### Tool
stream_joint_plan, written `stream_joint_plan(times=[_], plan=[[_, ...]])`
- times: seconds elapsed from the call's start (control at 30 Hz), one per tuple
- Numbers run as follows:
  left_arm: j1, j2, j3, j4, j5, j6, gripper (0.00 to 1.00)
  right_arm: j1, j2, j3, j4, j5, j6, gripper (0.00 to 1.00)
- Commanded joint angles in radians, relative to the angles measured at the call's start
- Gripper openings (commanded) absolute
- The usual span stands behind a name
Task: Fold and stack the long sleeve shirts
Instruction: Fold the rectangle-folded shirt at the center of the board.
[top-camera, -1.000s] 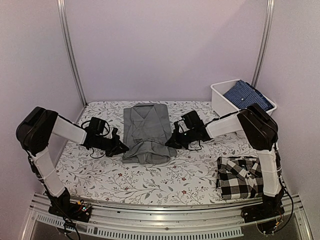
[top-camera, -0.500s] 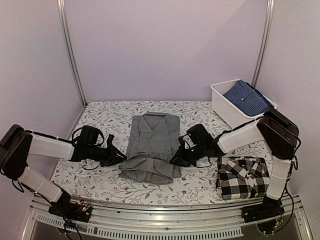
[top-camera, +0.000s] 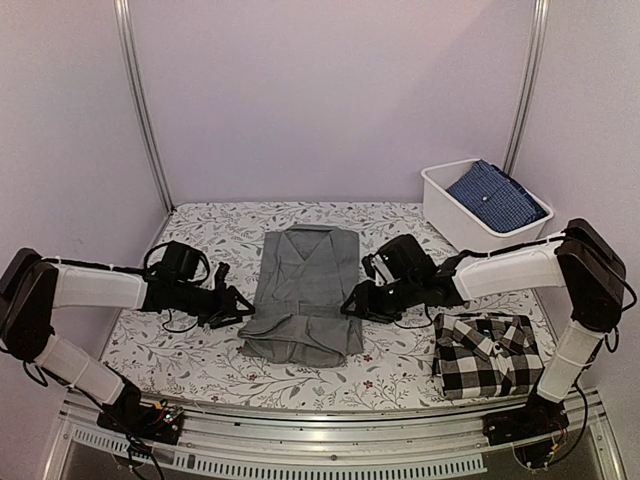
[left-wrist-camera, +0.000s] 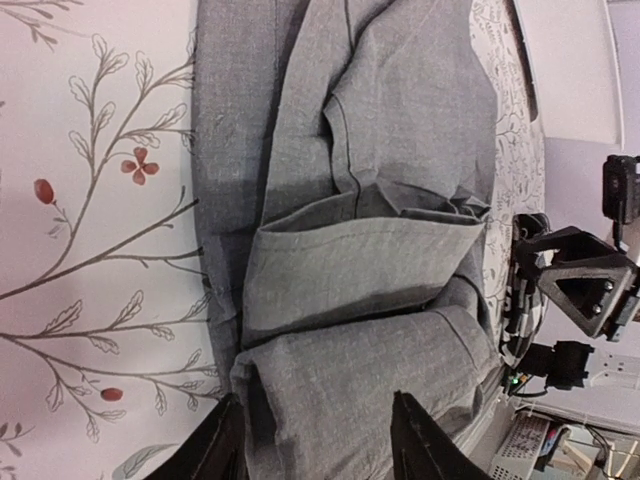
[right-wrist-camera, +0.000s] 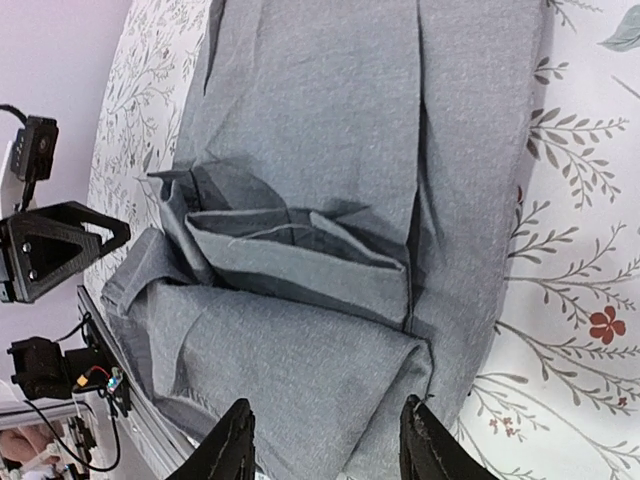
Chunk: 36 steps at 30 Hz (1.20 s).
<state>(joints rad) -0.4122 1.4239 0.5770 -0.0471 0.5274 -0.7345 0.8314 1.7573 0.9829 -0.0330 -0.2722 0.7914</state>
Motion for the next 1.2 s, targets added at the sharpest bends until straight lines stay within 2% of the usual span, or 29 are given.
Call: stream_joint_plan(times=[0.0, 0.17, 0.4, 0.5, 0.67, 0.73, 0.83, 1.0, 1.07, 1.17], plan=[[-0.002, -0.041, 0.011, -0.086, -0.010, 0.060, 0.49, 0.081, -0.037, 0.007, -0.102, 0.081, -0.106, 0.48], [-0.014, -0.078, -0.033, -0.094, 0.022, 0.055, 0.48, 0.167, -0.047, -0.004, -0.176, 0.128, -0.176, 0.46], [-0.051, -0.086, -0.064, -0.077, 0.027, 0.023, 0.42, 0.220, -0.043, -0.003, -0.217, 0.138, -0.189, 0.45], [-0.059, -0.083, -0.066, -0.064, 0.030, 0.010, 0.38, 0.222, -0.024, 0.009, -0.220, 0.131, -0.182, 0.45], [-0.069, -0.069, -0.047, -0.061, 0.033, 0.008, 0.26, 0.224, 0.021, 0.047, -0.209, 0.110, -0.181, 0.44], [-0.071, -0.062, -0.039, -0.060, 0.035, 0.010, 0.20, 0.224, 0.034, 0.062, -0.208, 0.103, -0.181, 0.40], [-0.071, -0.046, -0.026, -0.058, 0.038, 0.016, 0.12, 0.224, 0.049, 0.077, -0.208, 0.096, -0.179, 0.29], [-0.071, -0.002, 0.016, -0.057, 0.029, 0.032, 0.06, 0.222, 0.051, 0.123, -0.243, 0.131, -0.171, 0.06], [-0.069, 0.017, 0.039, -0.059, 0.018, 0.039, 0.06, 0.215, 0.043, 0.145, -0.265, 0.157, -0.163, 0.01], [-0.065, 0.051, 0.083, -0.059, 0.004, 0.051, 0.06, 0.186, 0.041, 0.172, -0.280, 0.171, -0.139, 0.00]])
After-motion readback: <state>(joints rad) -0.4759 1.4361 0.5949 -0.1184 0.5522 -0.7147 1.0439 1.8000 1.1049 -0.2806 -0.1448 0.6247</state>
